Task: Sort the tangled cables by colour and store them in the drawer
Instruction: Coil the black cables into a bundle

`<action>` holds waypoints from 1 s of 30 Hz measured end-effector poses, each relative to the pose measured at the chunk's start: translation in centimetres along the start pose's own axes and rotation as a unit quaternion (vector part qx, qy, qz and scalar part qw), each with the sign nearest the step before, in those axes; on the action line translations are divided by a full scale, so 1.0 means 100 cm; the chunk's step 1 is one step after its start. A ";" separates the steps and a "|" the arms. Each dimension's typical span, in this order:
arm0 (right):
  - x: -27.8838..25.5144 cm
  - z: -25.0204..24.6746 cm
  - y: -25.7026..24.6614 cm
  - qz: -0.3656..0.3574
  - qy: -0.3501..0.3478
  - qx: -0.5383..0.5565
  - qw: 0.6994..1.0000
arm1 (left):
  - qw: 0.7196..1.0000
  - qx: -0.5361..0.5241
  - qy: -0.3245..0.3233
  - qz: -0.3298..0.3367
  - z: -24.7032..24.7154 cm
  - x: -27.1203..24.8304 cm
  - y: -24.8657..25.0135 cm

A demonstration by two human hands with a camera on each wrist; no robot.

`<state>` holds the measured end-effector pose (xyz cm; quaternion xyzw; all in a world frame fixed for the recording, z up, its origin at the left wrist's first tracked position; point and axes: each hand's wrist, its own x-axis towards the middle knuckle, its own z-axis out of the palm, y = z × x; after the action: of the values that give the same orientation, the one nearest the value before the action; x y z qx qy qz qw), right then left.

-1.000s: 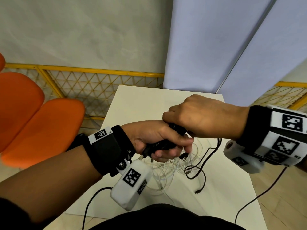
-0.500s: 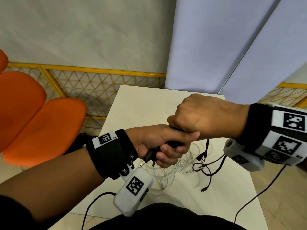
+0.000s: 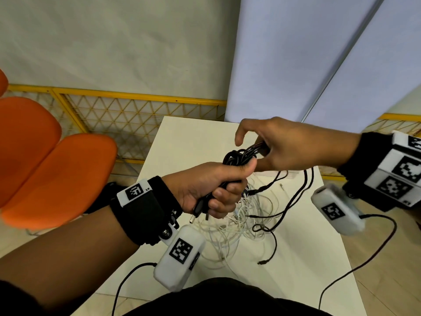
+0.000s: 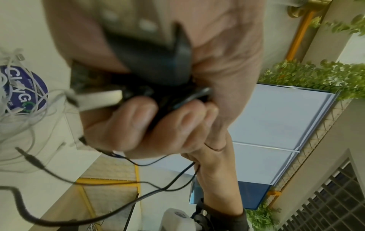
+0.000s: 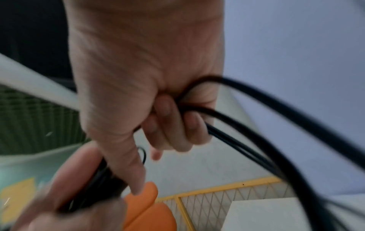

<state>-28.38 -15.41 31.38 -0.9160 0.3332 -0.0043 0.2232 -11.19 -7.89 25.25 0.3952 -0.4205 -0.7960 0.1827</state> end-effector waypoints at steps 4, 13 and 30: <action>0.000 -0.016 0.011 0.051 -0.024 0.120 0.991 | 0.998 0.007 0.060 0.010 -0.002 0.000 0.000; 0.001 -0.015 0.013 0.071 0.012 0.312 0.947 | 0.977 -0.001 0.199 0.082 0.006 0.010 0.007; 0.013 0.049 -0.019 0.095 0.344 0.339 0.871 | 0.879 -0.018 0.385 0.280 0.022 0.028 0.026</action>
<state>-25.41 -12.88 27.56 -0.6891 0.4520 -0.4104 0.3904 -14.76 -10.00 26.79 0.5328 -0.3955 -0.5046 0.5524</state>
